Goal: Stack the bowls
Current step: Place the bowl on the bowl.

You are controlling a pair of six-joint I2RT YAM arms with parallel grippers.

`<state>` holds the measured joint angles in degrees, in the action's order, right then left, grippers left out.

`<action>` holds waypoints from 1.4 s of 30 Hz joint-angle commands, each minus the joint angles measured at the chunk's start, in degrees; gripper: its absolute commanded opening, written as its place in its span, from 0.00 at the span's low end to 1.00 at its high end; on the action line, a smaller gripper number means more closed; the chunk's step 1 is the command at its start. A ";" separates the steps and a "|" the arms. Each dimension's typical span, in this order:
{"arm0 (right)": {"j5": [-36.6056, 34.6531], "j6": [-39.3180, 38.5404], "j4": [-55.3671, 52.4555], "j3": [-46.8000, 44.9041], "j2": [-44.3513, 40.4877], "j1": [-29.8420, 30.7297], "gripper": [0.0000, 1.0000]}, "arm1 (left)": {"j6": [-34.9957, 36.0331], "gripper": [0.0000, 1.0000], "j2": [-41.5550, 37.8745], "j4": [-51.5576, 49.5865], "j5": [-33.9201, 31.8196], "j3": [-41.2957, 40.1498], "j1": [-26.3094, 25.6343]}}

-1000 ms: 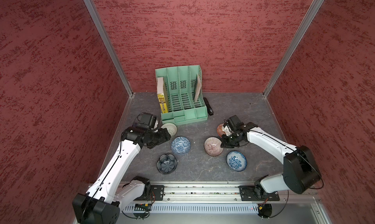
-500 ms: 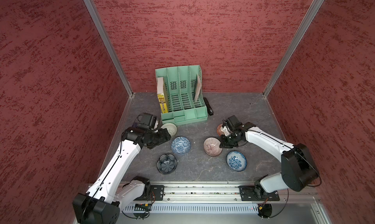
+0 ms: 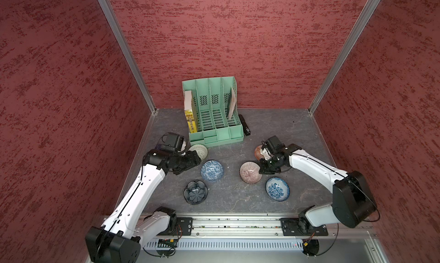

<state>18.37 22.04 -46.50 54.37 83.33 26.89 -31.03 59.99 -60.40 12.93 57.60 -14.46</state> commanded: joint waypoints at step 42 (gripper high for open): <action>0.66 0.31 -1.92 1.34 -3.18 0.46 0.27 | 0.26 0.80 0.21 1.14 0.47 -0.73 0.40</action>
<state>19.49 22.15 -46.59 54.48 81.67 26.94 -31.05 60.80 -59.94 13.23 57.32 -14.44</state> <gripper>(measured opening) 0.272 0.799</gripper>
